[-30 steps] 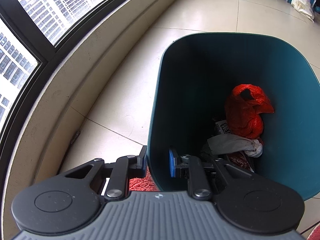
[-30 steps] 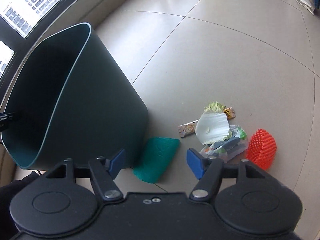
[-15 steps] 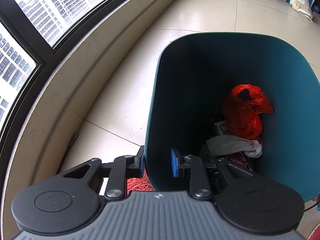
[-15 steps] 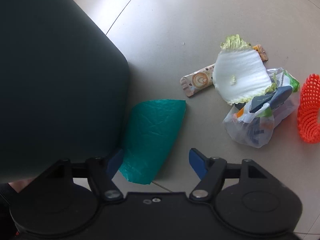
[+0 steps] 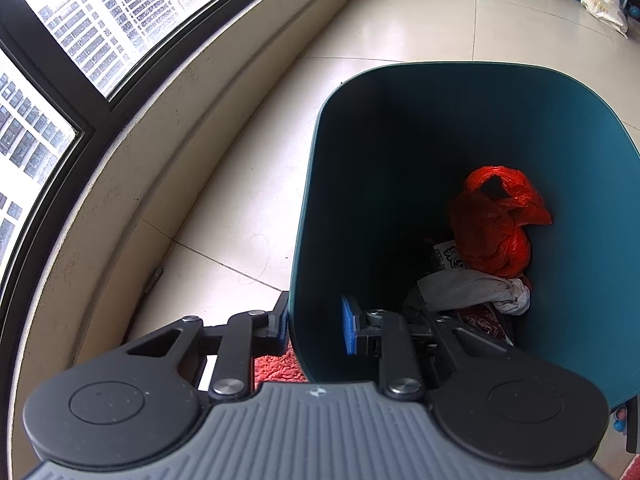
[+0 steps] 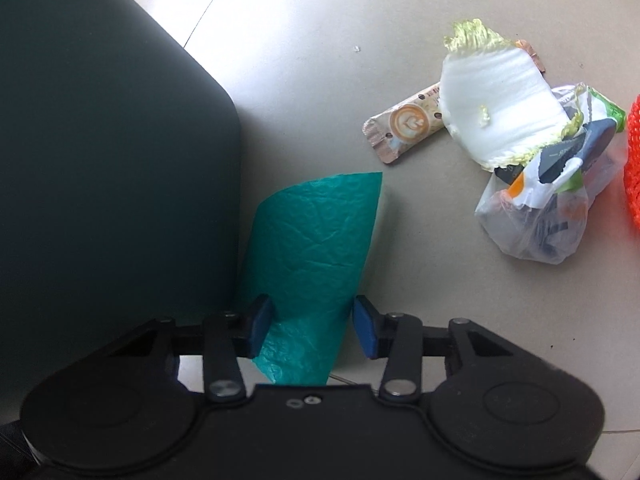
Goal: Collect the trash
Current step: 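Move the right gripper to the pile and grasp the green plastic sheet, then lift the green sheet over the teal bin and release it inside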
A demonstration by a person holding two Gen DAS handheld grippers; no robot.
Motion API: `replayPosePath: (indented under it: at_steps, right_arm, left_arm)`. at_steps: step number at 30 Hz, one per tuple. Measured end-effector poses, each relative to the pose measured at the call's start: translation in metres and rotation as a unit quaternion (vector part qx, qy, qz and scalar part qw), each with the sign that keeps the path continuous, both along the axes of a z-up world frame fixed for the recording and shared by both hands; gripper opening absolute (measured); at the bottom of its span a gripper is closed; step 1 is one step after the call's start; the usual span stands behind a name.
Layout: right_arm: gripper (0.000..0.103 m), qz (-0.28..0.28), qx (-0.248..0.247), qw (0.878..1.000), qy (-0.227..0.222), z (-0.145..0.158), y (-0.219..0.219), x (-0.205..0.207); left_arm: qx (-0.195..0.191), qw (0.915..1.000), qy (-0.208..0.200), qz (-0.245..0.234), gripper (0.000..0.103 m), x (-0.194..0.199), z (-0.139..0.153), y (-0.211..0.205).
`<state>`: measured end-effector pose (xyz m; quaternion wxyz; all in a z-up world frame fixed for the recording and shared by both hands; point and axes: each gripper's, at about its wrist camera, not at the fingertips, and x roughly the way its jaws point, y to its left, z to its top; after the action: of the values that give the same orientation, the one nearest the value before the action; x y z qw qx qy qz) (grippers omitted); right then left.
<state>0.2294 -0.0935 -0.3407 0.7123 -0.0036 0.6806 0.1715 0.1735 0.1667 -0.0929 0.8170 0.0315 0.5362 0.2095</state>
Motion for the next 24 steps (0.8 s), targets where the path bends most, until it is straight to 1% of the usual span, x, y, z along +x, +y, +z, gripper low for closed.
replayPosePath:
  at_steps: [2,6,9,12,16,17,19,20,21,23,24]
  right_arm:
    - [0.024,0.001,0.004,1.0,-0.006,0.007,0.0,-0.002]
    - [0.012,0.018,-0.001,0.999,-0.031,0.034,-0.004,-0.006]
    - [0.011,0.019,0.0,0.998,-0.054,0.063,-0.014,-0.002]
    - [0.01,0.025,0.003,0.996,-0.088,0.103,-0.026,0.0]
    - [0.01,0.034,0.012,0.99,-0.136,0.162,-0.039,0.007]
    - [0.01,0.032,0.019,0.989,-0.145,0.174,-0.034,0.016]
    - [0.01,0.033,0.038,0.985,-0.163,0.204,-0.04,0.016]
    - [0.01,0.035,0.043,0.984,-0.169,0.214,-0.042,0.015]
    - [0.01,0.038,0.051,0.982,-0.178,0.232,-0.042,0.015]
    - [0.01,0.046,0.065,0.979,-0.19,0.255,-0.042,0.011]
    - [0.01,0.051,0.071,0.977,-0.195,0.267,-0.04,0.008]
  left_arm:
    - [0.001,1.0,0.0,-0.001,0.024,0.0,0.0,0.0]
    - [0.009,1.0,0.003,-0.002,0.024,0.002,-0.002,-0.004]
    - [0.014,0.9999,0.004,0.001,0.024,0.003,-0.004,-0.007]
    - [0.015,0.9999,0.006,0.005,0.024,0.003,-0.006,-0.008]
    - [0.003,0.9999,0.007,0.013,0.025,0.005,-0.004,-0.005]
    - [-0.003,0.9999,0.007,0.012,0.028,0.006,-0.004,-0.004]
    - [-0.01,0.9999,0.006,0.012,0.032,0.006,-0.004,-0.003]
    - [-0.01,0.9999,0.007,0.011,0.035,0.006,-0.005,-0.004]
    - [-0.012,0.9999,0.008,0.008,0.038,0.006,-0.005,-0.006]
    - [-0.016,0.9998,0.01,0.001,0.048,0.006,-0.006,-0.009]
    - [-0.016,0.9998,0.01,-0.001,0.049,0.006,-0.007,-0.011]
